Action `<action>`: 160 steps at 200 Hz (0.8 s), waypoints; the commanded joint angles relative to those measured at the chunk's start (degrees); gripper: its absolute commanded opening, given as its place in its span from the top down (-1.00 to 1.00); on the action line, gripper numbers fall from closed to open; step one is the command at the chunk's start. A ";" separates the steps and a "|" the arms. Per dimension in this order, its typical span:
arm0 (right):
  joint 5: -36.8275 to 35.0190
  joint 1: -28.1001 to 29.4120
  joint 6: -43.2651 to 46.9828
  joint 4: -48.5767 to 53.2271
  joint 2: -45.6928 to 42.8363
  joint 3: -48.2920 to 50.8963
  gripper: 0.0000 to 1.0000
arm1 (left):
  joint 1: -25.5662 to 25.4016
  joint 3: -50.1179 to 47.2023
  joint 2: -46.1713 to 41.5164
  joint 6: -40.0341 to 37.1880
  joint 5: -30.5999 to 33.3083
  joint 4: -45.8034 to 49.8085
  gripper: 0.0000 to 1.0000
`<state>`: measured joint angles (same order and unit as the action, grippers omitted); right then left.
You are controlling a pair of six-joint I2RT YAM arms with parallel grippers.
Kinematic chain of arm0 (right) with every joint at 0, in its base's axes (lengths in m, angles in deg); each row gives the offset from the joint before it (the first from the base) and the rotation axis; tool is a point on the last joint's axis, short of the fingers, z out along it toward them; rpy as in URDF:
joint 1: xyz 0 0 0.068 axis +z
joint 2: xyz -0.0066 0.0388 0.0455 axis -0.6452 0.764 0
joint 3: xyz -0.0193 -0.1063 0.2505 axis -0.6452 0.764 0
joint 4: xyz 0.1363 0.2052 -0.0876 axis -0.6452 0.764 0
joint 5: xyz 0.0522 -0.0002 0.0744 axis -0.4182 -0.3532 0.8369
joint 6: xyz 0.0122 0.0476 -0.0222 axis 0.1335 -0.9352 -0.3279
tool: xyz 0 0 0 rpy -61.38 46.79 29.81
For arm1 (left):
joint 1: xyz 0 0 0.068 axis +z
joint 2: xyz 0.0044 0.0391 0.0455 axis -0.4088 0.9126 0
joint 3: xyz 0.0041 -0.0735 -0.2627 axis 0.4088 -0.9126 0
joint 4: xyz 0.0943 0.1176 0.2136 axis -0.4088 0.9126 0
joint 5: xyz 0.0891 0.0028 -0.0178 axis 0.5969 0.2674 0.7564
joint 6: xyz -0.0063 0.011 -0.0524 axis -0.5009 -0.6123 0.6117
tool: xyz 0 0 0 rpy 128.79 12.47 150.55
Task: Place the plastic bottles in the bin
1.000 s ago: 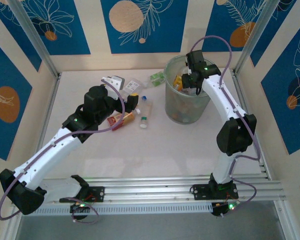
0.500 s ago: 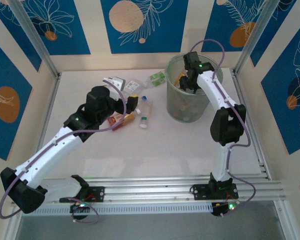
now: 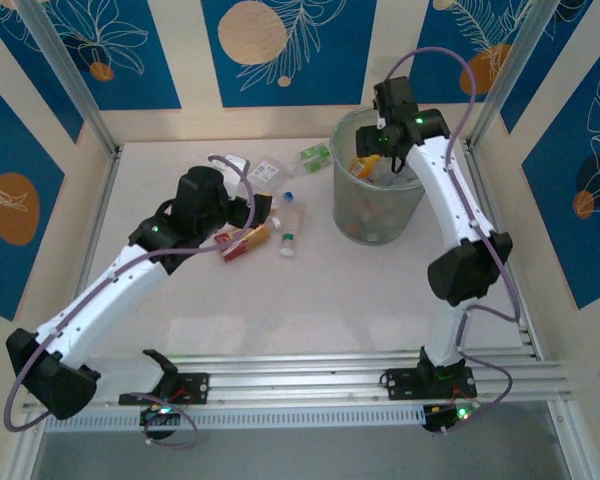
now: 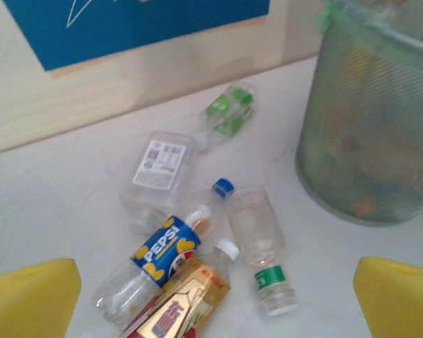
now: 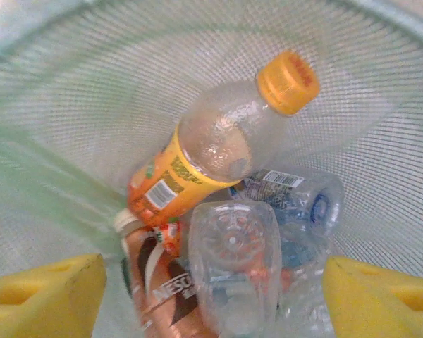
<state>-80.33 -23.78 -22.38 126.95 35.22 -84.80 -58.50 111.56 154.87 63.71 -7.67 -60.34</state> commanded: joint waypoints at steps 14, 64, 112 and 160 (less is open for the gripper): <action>5.12 0.32 -4.04 -1.07 -10.95 4.28 -0.70 | 3.63 5.35 6.01 0.02 -2.29 12.48 -0.99; 9.23 0.57 -6.48 -5.17 -21.52 14.31 -0.99 | 7.08 8.38 15.41 -6.74 -3.98 21.99 -0.99; 8.96 1.41 -9.64 -5.87 -26.54 20.16 -0.99 | 8.77 8.32 22.98 -10.69 -4.16 22.18 -0.99; 7.62 2.39 -10.99 -6.59 -28.38 22.02 -0.98 | 9.39 10.76 29.49 -12.79 -6.47 22.44 -0.96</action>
<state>-72.64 -21.98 -31.53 121.72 9.06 -63.20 -50.10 119.72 181.64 53.35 -12.37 -39.49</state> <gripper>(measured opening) 0.992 0.985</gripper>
